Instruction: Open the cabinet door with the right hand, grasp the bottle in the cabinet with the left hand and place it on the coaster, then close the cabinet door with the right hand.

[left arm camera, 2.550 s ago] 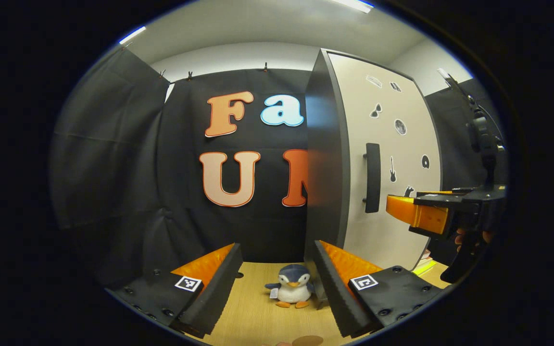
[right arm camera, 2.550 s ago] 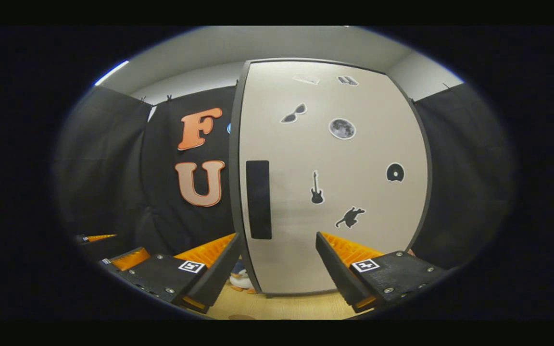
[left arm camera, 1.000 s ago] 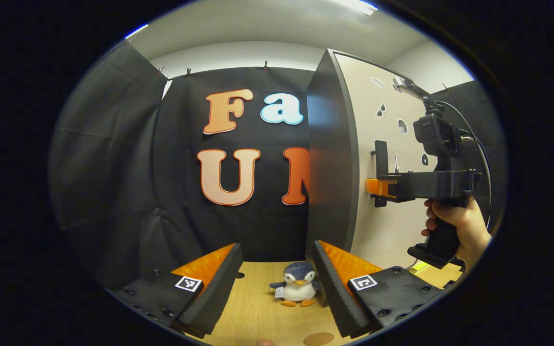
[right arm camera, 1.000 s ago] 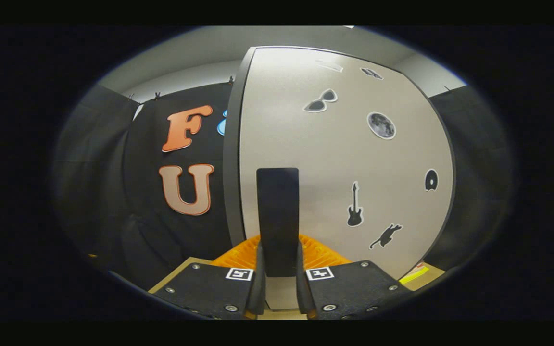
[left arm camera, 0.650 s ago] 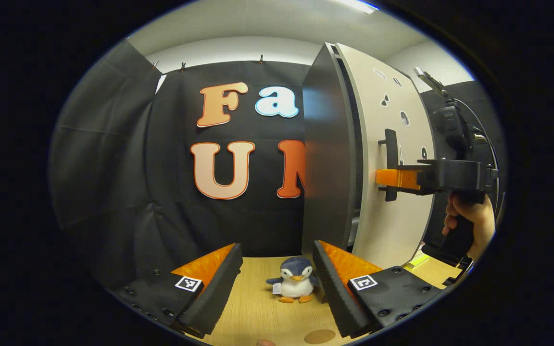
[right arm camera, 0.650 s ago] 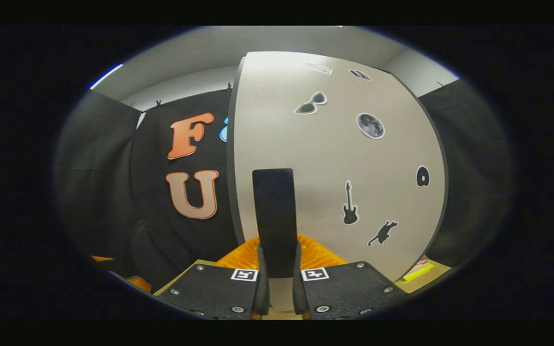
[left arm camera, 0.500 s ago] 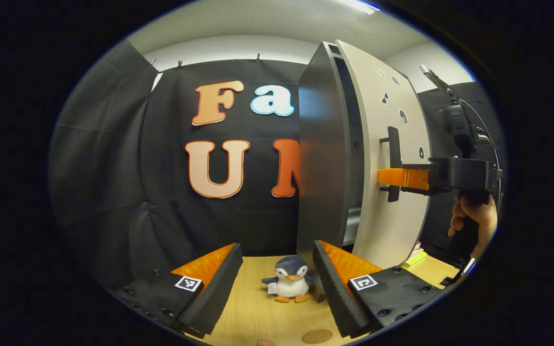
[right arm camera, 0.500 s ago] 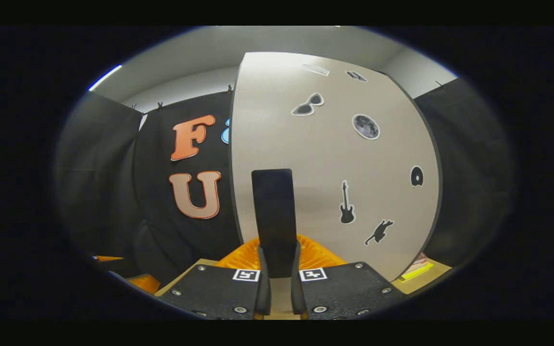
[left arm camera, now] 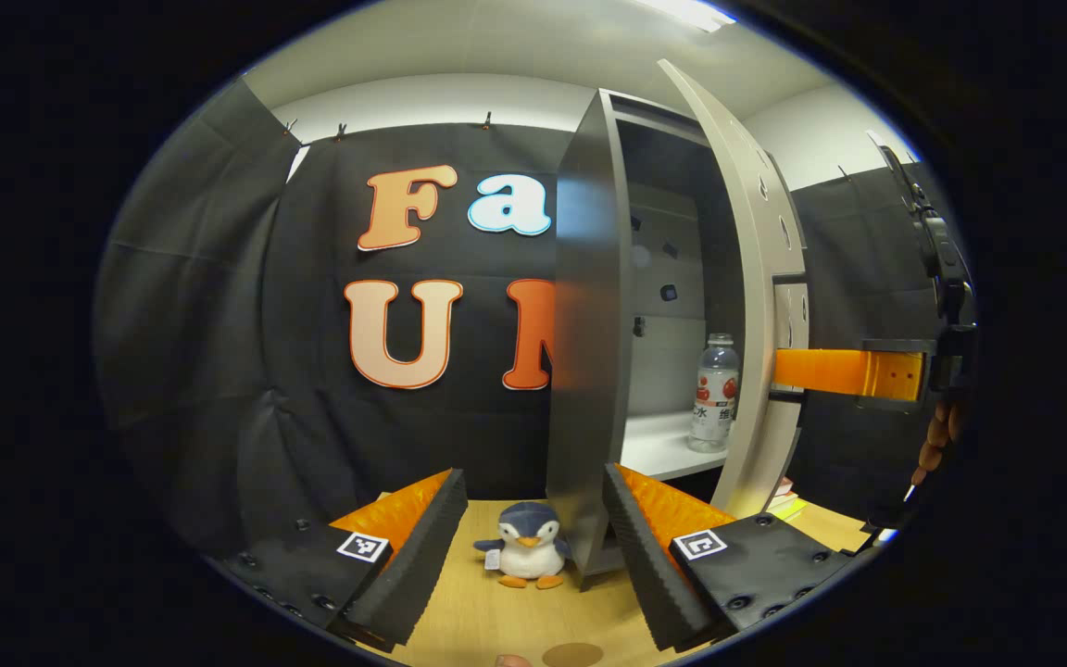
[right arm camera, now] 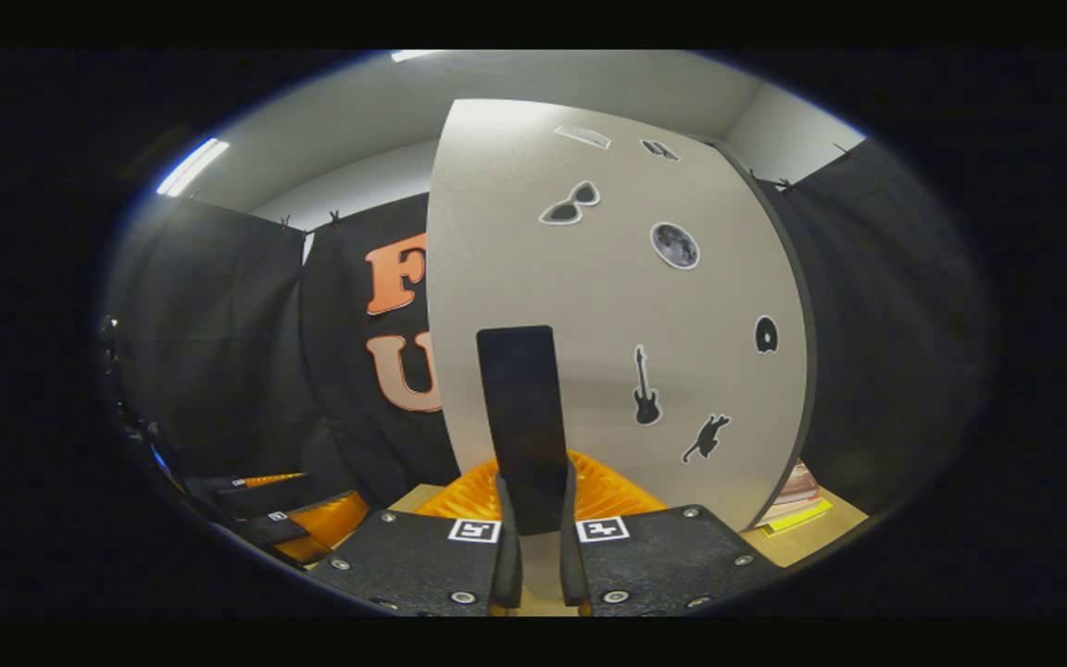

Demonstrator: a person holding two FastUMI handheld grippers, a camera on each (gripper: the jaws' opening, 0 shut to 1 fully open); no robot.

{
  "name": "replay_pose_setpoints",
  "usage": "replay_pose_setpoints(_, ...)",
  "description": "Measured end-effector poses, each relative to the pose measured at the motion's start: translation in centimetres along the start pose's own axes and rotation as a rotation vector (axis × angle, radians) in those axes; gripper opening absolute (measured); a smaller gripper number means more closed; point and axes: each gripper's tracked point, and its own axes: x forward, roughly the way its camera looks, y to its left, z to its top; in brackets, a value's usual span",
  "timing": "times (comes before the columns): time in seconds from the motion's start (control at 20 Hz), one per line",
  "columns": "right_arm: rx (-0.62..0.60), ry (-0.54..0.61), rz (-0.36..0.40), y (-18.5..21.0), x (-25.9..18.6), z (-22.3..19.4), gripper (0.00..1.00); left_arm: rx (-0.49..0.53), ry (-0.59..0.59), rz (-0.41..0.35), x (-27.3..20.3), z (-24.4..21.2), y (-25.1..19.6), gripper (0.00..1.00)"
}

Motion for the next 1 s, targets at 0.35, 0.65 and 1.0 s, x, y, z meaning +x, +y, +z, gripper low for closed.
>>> replay_pose_setpoints(0.35, 0.004, 0.002, 0.069, -2.3, -3.4, 0.0, 0.16, -0.028, 0.000, 0.058, -1.9, 0.0, -2.2, 0.94)
replay_pose_setpoints(0.65, 0.025, 0.010, 0.108, -6.1, -6.7, -0.1, 0.13, -0.035, -0.003, 0.089, -2.1, 0.5, -3.7, 0.95)
replay_pose_setpoints(1.0, 0.028, 0.030, 0.104, -9.5, -10.6, 0.6, 0.11, -0.025, -0.015, 0.045, -2.3, 0.5, -9.1, 0.92)
